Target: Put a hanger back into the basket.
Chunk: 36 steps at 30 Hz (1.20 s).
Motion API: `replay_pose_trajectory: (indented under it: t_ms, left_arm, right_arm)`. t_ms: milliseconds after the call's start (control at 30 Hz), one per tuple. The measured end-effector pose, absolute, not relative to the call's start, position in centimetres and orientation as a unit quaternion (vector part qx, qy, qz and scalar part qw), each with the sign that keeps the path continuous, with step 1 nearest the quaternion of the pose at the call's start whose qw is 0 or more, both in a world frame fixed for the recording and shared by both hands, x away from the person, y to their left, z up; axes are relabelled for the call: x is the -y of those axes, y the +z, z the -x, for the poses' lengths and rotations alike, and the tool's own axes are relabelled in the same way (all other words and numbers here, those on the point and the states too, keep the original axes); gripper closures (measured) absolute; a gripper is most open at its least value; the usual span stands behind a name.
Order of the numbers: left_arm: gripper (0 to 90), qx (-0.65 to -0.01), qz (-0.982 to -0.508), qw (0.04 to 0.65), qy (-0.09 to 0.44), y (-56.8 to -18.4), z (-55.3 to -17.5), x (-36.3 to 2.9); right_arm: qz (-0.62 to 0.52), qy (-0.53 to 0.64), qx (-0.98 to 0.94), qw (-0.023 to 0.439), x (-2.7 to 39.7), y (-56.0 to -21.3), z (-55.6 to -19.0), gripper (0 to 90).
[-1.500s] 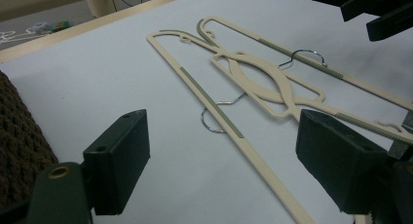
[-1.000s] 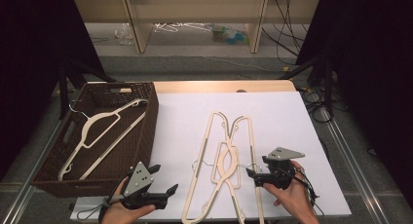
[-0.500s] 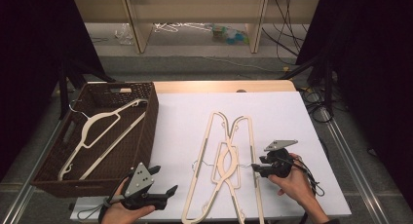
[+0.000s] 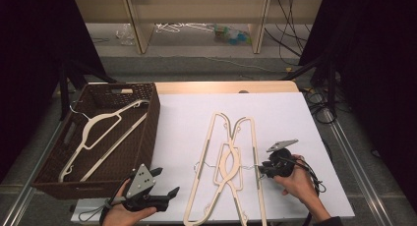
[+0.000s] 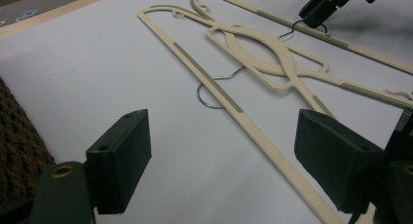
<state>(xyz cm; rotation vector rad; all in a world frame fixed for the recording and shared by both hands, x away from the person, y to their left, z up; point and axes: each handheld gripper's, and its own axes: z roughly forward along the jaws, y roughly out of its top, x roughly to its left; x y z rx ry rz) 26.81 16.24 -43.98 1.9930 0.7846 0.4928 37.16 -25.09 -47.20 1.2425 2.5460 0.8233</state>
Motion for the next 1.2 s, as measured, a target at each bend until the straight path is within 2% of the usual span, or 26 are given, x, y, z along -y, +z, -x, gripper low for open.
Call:
replay_pose_trajectory:
  t_ms: [67,133,167,300,467,733,867,1200]
  left_arm:
    - [21.3,-0.316,-0.809,0.454,0.198,-44.0,-26.9,-16.2]
    - [21.3,-0.316,-0.809,0.455,0.199,-44.0,-26.9,-16.2]
    - [21.4,-0.320,-0.808,0.453,0.199,-44.1,-26.9,-16.1]
    - [21.4,-0.317,-0.809,0.455,0.195,-44.1,-26.9,-16.1]
    - [21.5,-0.312,-0.812,0.452,0.198,-44.1,-27.0,-16.1]
    - [21.5,-0.312,-0.820,0.440,0.191,-44.4,-27.3,-15.6]
    - [22.2,-0.315,-0.817,0.448,0.180,-44.7,-27.9,-14.3]
    - [25.9,-0.253,-0.853,0.431,0.150,-45.3,-28.7,-8.7]
  right_arm:
    - [-0.414,0.272,-0.862,0.108,24.9,-47.2,-37.1,76.3]
    - [-0.418,0.258,-0.865,0.098,24.8,-47.0,-37.1,78.0]
    - [-0.416,0.254,-0.868,0.100,24.8,-47.0,-37.1,83.0]
    - [-0.406,0.253,-0.874,0.090,25.1,-46.9,-37.6,86.6]
    - [-0.395,0.246,-0.881,0.088,25.0,-46.6,-37.6,87.2]
    - [-0.356,0.252,-0.892,0.120,25.2,-45.2,-37.7,87.9]
    - [-0.349,0.249,-0.894,0.128,25.0,-44.4,-37.5,88.0]
    - [-0.354,0.253,-0.891,0.130,24.6,-43.1,-37.3,88.1]
